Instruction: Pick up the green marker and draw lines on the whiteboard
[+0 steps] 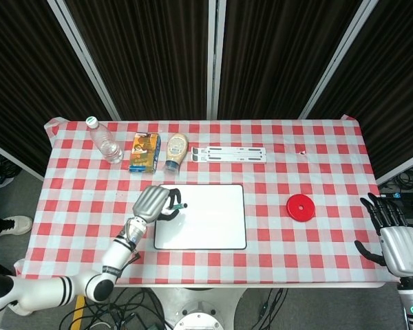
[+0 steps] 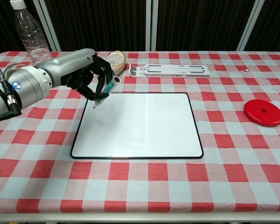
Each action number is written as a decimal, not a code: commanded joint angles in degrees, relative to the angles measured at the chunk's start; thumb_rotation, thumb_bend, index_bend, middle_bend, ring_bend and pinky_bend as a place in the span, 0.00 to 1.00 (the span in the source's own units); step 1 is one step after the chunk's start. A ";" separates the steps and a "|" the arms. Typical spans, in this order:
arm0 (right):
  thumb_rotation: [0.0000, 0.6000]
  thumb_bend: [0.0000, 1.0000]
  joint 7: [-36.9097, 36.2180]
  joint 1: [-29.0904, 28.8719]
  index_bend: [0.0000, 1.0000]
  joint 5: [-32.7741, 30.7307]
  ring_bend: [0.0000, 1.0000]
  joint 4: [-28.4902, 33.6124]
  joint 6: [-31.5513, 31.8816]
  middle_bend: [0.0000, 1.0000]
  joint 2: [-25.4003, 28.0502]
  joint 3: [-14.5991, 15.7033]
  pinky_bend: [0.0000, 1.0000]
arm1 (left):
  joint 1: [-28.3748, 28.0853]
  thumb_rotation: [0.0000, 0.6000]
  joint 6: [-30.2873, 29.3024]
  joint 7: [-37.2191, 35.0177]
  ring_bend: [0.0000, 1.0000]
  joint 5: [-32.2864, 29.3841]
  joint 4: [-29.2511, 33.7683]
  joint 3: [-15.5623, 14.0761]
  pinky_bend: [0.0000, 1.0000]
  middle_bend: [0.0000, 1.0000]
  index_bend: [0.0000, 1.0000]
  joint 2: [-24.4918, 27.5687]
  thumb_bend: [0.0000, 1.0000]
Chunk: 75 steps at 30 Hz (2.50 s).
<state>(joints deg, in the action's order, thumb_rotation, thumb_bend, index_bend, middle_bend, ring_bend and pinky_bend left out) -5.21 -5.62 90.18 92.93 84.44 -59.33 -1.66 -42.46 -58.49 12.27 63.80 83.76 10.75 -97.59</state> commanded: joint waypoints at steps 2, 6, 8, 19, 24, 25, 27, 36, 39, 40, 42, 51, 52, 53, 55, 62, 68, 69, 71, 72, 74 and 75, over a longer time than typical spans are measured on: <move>1.00 0.15 -0.26 -0.02 0.00 -0.02 0.00 -0.21 -0.08 0.00 -0.09 -0.01 0.00 | -0.36 1.00 0.03 2.15 0.83 -0.27 -1.31 -0.35 0.90 0.63 0.61 -1.27 0.42; 1.00 0.15 -0.68 -0.04 0.00 -0.10 0.00 -0.52 -0.25 0.00 -0.16 0.02 0.00 | -0.59 1.00 0.73 3.57 0.83 -1.30 -2.37 -0.44 0.90 0.63 0.61 -2.21 0.42; 1.00 0.15 -0.83 -0.03 0.00 -0.15 0.00 -0.67 -0.29 0.00 -0.17 0.02 0.00 | -0.68 1.00 1.05 4.05 0.83 -1.81 -2.64 -0.38 0.90 0.63 0.61 -2.63 0.42; 1.00 0.15 -1.32 0.12 0.00 -0.37 0.00 -1.07 -0.40 0.00 0.01 0.08 0.00 | -1.97 1.00 2.76 5.17 0.83 -3.32 -4.95 0.77 0.90 0.63 0.61 -5.08 0.42; 1.00 0.15 -1.57 0.38 0.00 -0.45 0.00 -1.21 -0.12 0.00 0.17 0.11 0.00 | -3.41 1.00 4.18 5.66 0.83 -4.21 -6.27 1.83 0.90 0.63 0.61 -6.83 0.42; 1.00 0.15 -1.61 0.44 0.00 -0.51 0.00 -1.25 -0.06 0.00 0.23 0.11 0.00 | -3.68 1.00 4.36 5.70 0.83 -4.32 -6.44 2.07 0.90 0.63 0.61 -7.14 0.42; 1.00 0.15 -1.75 0.61 0.00 -0.65 0.00 -1.30 0.09 0.00 0.37 0.10 0.00 | -4.38 1.00 4.69 5.77 0.83 -4.49 -6.82 2.73 0.90 0.63 0.61 -7.83 0.42; 1.00 0.15 -2.94 1.66 0.00 -1.03 0.00 -1.95 1.29 0.00 0.76 0.13 0.00 | -7.99 1.00 5.68 6.69 0.83 -5.92 -6.14 6.71 0.90 0.63 0.61 -9.62 0.42; 1.00 0.15 -3.43 1.59 0.00 -0.82 0.00 -2.29 1.29 0.00 0.74 0.09 0.00 | -7.46 1.00 4.03 8.17 0.83 -5.30 -3.18 6.29 0.90 0.63 0.61 -7.65 0.42; 1.00 0.15 -3.57 1.52 0.00 -0.70 0.00 -2.39 1.21 0.00 0.71 0.10 0.00 | -7.12 1.00 3.73 8.61 0.83 -5.23 -2.31 5.85 0.90 0.63 0.61 -6.87 0.42; 1.00 0.15 -3.84 1.34 0.00 -0.42 0.00 -2.71 1.01 0.00 0.58 0.13 0.00 | -6.19 1.00 3.22 9.50 0.83 -5.50 -0.68 4.71 0.90 0.63 0.61 -5.15 0.42; 1.00 0.15 -3.99 0.79 0.00 0.47 0.00 -3.02 0.57 0.00 0.12 0.24 0.00 | -3.45 1.00 2.65 10.45 0.83 -7.71 0.79 0.98 0.90 0.63 0.60 -2.88 0.42; 1.00 0.15 -3.90 0.80 0.00 0.50 0.00 -2.96 0.59 0.00 0.13 0.26 0.00 | -3.41 1.00 2.75 10.39 0.83 -7.81 0.42 0.83 0.90 0.63 0.60 -3.05 0.42; 1.00 0.15 -3.76 0.83 0.00 0.50 0.00 -2.86 0.61 0.00 0.15 0.27 0.00 | -3.40 1.00 2.89 10.29 0.83 -7.95 -0.12 0.71 0.90 0.63 0.60 -3.32 0.42; 1.00 0.15 -3.56 0.85 0.00 0.47 0.00 -2.68 0.62 0.00 0.21 0.27 0.00 | -3.46 1.00 3.07 9.98 0.83 -8.01 -1.04 0.69 0.90 0.63 0.60 -3.87 0.42; 1.00 0.15 -3.17 1.12 0.00 0.09 0.00 -2.36 0.69 0.00 0.40 0.32 0.00 | -4.73 1.00 4.65 8.77 0.83 -7.82 -4.14 1.36 0.90 0.63 0.60 -6.64 0.43; 1.00 0.15 -3.33 1.63 0.00 -0.34 0.00 -2.44 1.03 0.00 0.71 0.38 0.00 | -6.60 1.00 6.06 8.60 0.83 -8.19 -6.30 2.68 0.90 0.63 0.60 -9.20 0.43; 1.00 0.15 -3.40 1.69 0.00 -0.42 0.00 -2.49 1.06 0.00 0.75 0.39 0.00 | -6.92 1.00 6.20 8.62 0.83 -8.19 -6.48 2.92 0.90 0.63 0.60 -9.60 0.43; 1.00 0.15 -3.57 1.82 0.00 -0.59 0.00 -2.58 1.10 0.00 0.80 0.37 0.00 | -7.77 1.00 6.59 8.89 0.83 -8.23 -6.79 3.44 0.90 0.63 0.60 -10.42 0.43; 1.00 0.15 -3.66 1.87 0.00 -0.65 0.00 -2.60 1.15 0.00 0.84 0.35 0.00 | -8.11 1.00 6.71 9.10 0.83 -8.31 -6.84 3.63 0.90 0.63 0.60 -10.73 0.43; 1.00 0.15 -3.83 2.00 0.00 -0.79 0.00 -2.71 1.29 0.00 0.92 0.30 0.00 | -8.78 1.00 6.88 9.73 0.83 -8.59 -6.51 4.05 0.90 0.63 0.60 -11.06 0.43; 1.00 0.15 -3.91 2.04 0.00 -0.83 0.00 -2.75 1.36 0.00 0.96 0.26 0.00 | -8.94 1.00 6.72 9.99 0.83 -8.57 -6.12 4.21 0.90 0.63 0.60 -10.99 0.43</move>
<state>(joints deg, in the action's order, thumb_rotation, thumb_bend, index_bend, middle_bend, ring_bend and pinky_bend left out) -9.12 -3.59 89.36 90.19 85.80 -58.38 -1.39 -51.16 -51.73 21.95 55.32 77.26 14.69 -108.52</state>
